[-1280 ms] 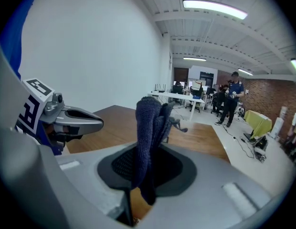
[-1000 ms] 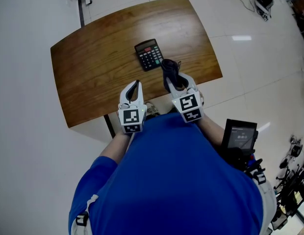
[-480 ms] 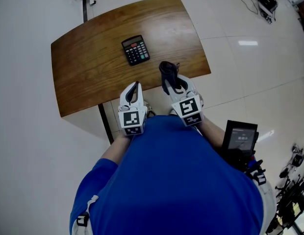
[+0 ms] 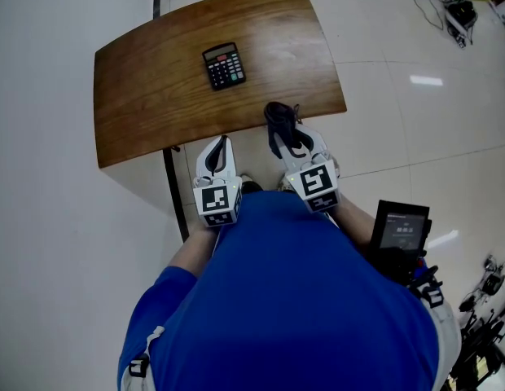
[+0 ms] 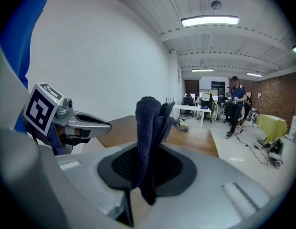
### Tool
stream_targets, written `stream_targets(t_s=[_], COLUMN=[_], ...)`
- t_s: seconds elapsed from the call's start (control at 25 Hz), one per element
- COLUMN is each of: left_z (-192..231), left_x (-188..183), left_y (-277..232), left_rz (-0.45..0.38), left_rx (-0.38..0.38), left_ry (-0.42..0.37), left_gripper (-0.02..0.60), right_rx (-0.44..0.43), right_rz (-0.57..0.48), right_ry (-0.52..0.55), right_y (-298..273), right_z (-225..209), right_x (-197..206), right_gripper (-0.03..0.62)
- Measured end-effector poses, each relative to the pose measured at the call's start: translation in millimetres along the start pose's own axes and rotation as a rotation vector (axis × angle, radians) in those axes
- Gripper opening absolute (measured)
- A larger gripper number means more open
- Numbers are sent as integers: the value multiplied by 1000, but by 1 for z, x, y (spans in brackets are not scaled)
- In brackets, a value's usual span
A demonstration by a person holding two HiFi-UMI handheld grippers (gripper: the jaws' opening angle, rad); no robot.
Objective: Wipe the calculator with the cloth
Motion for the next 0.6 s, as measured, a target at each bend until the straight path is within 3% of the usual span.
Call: stream_targets(t_s=[0.6], left_z=[18], left_x=[-6], left_y=[35], left_rz=[-48], left_rx=[25], left_ry=[12], left_gripper=[5], right_rx=[28], right_rz=[13], right_ry=[14], right_y=[12], right_z=[40], right_x=[-10], right_gripper=[83])
Point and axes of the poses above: the fingertips, and each gripper's own axes: y backward along the fingers, z to its left, x out of its underside, the point moved 7 cm from there along y, backward along the fingers, and after that the axes turned 10 degrees about -z, right-handed, at the moved point
